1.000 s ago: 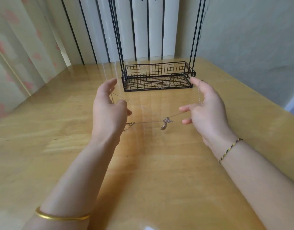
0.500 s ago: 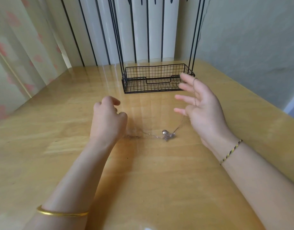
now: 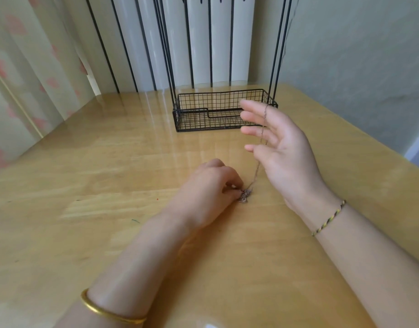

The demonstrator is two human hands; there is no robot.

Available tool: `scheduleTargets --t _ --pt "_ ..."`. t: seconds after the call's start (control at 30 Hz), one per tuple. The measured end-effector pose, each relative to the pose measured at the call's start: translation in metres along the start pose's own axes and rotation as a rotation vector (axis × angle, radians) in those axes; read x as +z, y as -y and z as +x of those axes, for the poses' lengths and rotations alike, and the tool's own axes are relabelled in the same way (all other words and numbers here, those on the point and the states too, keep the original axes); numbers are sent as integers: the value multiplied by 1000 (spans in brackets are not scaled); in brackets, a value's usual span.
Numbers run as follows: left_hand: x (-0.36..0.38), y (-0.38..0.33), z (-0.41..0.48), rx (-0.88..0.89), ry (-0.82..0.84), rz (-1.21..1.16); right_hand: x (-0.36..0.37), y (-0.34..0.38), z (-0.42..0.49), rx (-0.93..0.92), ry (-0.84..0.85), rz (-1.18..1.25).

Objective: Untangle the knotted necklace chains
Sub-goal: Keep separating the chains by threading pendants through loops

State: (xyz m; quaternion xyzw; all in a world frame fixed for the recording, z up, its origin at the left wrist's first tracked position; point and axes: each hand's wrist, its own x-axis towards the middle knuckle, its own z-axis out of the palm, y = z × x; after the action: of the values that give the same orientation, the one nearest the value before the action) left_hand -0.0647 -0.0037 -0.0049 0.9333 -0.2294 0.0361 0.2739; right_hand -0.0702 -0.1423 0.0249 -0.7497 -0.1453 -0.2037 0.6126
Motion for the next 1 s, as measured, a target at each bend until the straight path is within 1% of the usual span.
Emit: scheduleTargets --t 0.13,0.2,0.27,0.33,0.4,0.47,0.53,0.63,0.7,0.8,0.87,0.93,1.0 --pt "-2 0 0 8 -29 -17 -2 4 0 11 -68 10" --pt "-4 1 1 -16 -57 -31 -4 5 1 21 -116 28" --pt "-9 5 2 -80 -177 -134 -6 4 1 40 -174 68" --pt "-16 7 3 -151 -352 -297 -6 3 1 73 -218 102" --pt "-23 6 2 -202 -471 -449 -4 1 0 121 -198 85" --pt "-26 4 1 -215 -539 -534 -1 -1 -1 176 -124 56" --pt "-27 3 0 -209 -602 -563 2 -3 -3 218 -71 58" --pt "-28 5 1 -211 -683 -555 6 -4 -4 258 -72 94" --pt "-29 4 2 -218 -707 -580 9 -5 -5 267 -86 133" --pt "-31 -2 0 -201 -709 -725 12 -6 -7 286 -82 151" --pt "-33 -6 -1 -193 -705 -818 13 -6 -8 311 -44 153" --pt "-35 -8 -2 -188 -696 -892 13 -5 -7 327 7 115" --pt "-34 -10 -2 -191 -682 -935 13 -6 -8 303 27 53"
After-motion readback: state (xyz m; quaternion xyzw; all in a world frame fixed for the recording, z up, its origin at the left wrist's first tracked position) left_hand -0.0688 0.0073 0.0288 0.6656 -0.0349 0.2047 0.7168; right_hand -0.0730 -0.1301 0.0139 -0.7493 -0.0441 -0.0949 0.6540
